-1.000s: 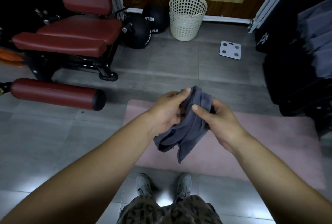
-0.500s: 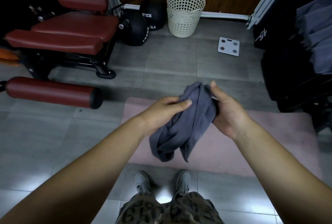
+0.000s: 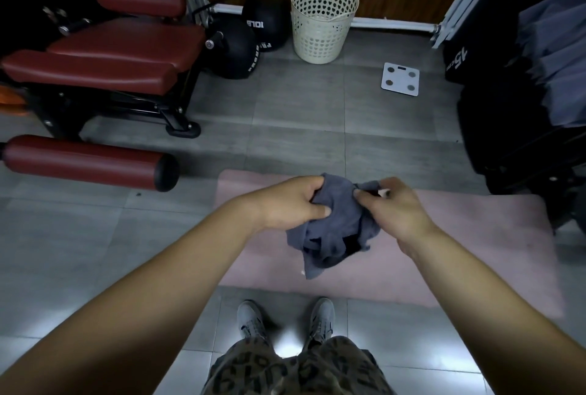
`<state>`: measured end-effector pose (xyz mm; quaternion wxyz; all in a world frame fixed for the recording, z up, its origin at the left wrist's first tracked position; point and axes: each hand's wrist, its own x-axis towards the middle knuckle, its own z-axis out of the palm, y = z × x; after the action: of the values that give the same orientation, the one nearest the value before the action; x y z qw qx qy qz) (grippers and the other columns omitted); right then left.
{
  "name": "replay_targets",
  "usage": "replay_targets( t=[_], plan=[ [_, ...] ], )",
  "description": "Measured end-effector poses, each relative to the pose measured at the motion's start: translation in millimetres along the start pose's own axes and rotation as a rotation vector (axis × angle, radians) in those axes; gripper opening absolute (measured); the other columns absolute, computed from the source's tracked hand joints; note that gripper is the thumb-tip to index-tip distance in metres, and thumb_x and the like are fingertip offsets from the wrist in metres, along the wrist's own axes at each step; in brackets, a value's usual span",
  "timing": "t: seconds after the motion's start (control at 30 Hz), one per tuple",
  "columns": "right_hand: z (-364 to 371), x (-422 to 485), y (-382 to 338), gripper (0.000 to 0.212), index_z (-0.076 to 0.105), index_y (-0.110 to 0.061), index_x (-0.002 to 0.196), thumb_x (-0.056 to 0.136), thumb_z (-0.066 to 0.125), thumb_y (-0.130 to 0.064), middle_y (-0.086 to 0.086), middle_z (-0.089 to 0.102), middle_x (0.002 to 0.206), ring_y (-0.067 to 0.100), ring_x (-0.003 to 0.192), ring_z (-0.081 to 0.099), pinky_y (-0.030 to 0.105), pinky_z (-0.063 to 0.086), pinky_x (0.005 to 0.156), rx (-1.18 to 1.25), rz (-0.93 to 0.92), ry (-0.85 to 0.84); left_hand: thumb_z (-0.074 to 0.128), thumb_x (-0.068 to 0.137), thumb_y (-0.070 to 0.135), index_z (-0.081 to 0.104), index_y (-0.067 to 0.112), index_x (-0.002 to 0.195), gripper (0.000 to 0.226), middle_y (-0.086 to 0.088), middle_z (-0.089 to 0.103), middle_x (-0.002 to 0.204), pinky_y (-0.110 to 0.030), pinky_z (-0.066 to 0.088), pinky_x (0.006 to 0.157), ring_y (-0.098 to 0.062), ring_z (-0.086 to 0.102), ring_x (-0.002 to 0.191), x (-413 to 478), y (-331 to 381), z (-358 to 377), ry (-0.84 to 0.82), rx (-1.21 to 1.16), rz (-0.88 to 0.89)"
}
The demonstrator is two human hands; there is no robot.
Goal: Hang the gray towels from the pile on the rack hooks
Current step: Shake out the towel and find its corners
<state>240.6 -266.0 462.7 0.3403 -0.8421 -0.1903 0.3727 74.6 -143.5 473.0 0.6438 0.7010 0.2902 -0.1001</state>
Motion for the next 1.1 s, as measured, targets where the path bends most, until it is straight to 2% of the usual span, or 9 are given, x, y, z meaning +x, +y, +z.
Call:
replay_targets(
  t=[0.07,0.17,0.27,0.4,0.47,0.7,0.8,0.93,1.1],
  plan=[
    [-4.6,-6.9,-7.7,0.046,0.058,-0.02,0.129,0.088,0.071,-0.034,0.005,0.053,0.131,0.012,0.116,0.055,0.029,0.047,0.101,-0.199,-0.154,0.082,0.061,0.088,0.025,0.066,0.019,0.112,0.026,-0.005,0.074,0.109,-0.053,0.052,0.098,-0.025,0.069,0.106,0.9,7.4,0.0,0.009,0.053,0.051],
    [-9.3,-16.5,-23.7,0.029,0.064,-0.011,0.124,0.098,0.056,-0.002,0.001,0.069,0.113,-0.003,0.097,0.066,0.014,0.047,0.087,0.179,-0.335,-0.337,0.06,0.088,0.019,0.065,0.006,0.109,0.025,-0.013,0.071,0.1,-0.046,0.053,0.084,-0.022,0.067,0.09,0.1,19.6,-5.0,-0.072,0.061,0.098],
    [-11.5,-9.8,-24.2,0.031,0.066,-0.007,0.116,0.096,0.051,0.011,0.006,0.073,0.107,0.008,0.096,0.067,0.019,0.05,0.086,0.132,-0.434,-0.52,0.049,0.071,0.005,0.06,-0.01,0.104,0.038,-0.013,0.058,0.088,-0.032,0.039,0.067,-0.023,0.052,0.077,-5.1,28.0,-12.9,-0.16,-0.106,0.008],
    [-16.7,-2.2,-18.0,0.013,0.071,-0.014,0.086,0.09,0.069,-0.001,-0.01,0.069,0.075,0.005,0.071,0.06,0.022,0.047,0.072,-0.025,-0.487,-0.445,0.047,0.077,-0.012,0.064,-0.002,0.123,0.05,-0.024,0.067,0.122,-0.039,0.045,0.099,-0.031,0.064,0.111,-11.1,18.0,-26.5,-0.207,-0.23,0.025],
    [-20.0,0.3,-14.2,0.013,0.069,-0.012,0.077,0.086,0.076,-0.006,-0.008,0.066,0.07,0.005,0.066,0.057,0.025,0.046,0.068,-0.007,-0.467,-0.383,0.061,0.085,-0.007,0.066,0.004,0.122,0.039,-0.018,0.071,0.12,-0.037,0.047,0.106,-0.029,0.065,0.118,-13.2,14.2,-35.3,-0.14,-0.189,0.032],
    [-14.6,-6.0,-15.0,0.017,0.067,-0.016,0.077,0.093,0.068,-0.011,0.001,0.06,0.066,0.012,0.064,0.049,0.026,0.041,0.062,0.036,-0.578,-0.38,0.091,0.069,0.02,0.073,0.013,0.09,0.029,-0.002,0.073,0.078,-0.02,0.051,0.064,-0.008,0.066,0.068,-12.7,11.8,-44.8,0.178,0.118,-0.044],
    [-16.7,-3.2,-15.9,0.01,0.068,-0.009,0.08,0.09,0.072,-0.01,0.02,0.062,0.072,0.017,0.065,0.049,0.029,0.04,0.062,0.032,-0.579,-0.34,0.088,0.071,0.011,0.074,0.016,0.094,0.027,0.002,0.076,0.082,-0.016,0.051,0.064,-0.006,0.069,0.074,-17.2,8.5,-50.9,0.149,0.058,-0.041],
    [-24.6,1.1,-10.5,0.022,0.062,-0.016,0.071,0.084,0.079,-0.01,-0.012,0.055,0.061,0.005,0.059,0.044,0.02,0.038,0.057,-0.059,-0.591,-0.293,0.076,0.081,0.0,0.078,0.015,0.094,0.019,-0.005,0.077,0.089,-0.022,0.054,0.077,-0.014,0.071,0.085,-19.4,-1.0,-58.3,0.199,-0.191,0.047],
    [-30.1,2.0,-3.2,0.041,0.048,-0.018,0.061,0.088,0.073,-0.033,-0.008,0.044,0.058,0.008,0.058,0.041,0.033,0.038,0.056,-0.296,-0.636,-0.324,0.073,0.085,0.017,0.079,0.021,0.076,0.011,-0.002,0.076,0.083,-0.03,0.052,0.079,-0.013,0.07,0.079,-14.0,3.7,-48.3,0.314,-0.386,0.15]
  ],
)
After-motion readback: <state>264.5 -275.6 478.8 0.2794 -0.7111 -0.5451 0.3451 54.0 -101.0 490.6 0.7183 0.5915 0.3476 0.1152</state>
